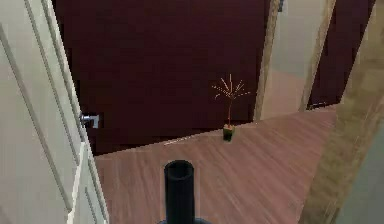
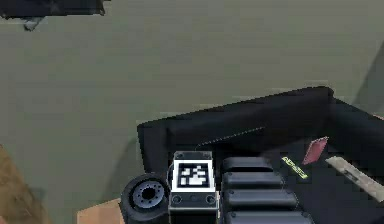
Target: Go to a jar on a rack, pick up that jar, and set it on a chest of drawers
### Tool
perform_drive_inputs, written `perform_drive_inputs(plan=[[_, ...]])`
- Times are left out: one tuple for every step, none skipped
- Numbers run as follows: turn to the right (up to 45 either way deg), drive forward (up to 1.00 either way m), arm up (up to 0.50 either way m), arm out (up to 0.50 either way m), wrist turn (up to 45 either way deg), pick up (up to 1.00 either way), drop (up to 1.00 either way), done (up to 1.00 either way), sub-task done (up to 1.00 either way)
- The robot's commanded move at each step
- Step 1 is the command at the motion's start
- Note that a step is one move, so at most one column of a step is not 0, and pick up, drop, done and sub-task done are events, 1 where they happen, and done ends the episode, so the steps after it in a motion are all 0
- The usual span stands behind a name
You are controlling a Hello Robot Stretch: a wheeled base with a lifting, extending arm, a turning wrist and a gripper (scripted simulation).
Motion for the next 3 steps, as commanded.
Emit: perform_drive_inputs(plan=[[18.0,0.0,0.0,0.0,0.0,0.0,0.0,0.0,0.0],[0.0,0.45,0.0,0.0,0.0,0.0,0.0,0.0,0.0],[3.0,0.0,0.0,0.0,0.0,0.0,0.0,0.0,0.0]])
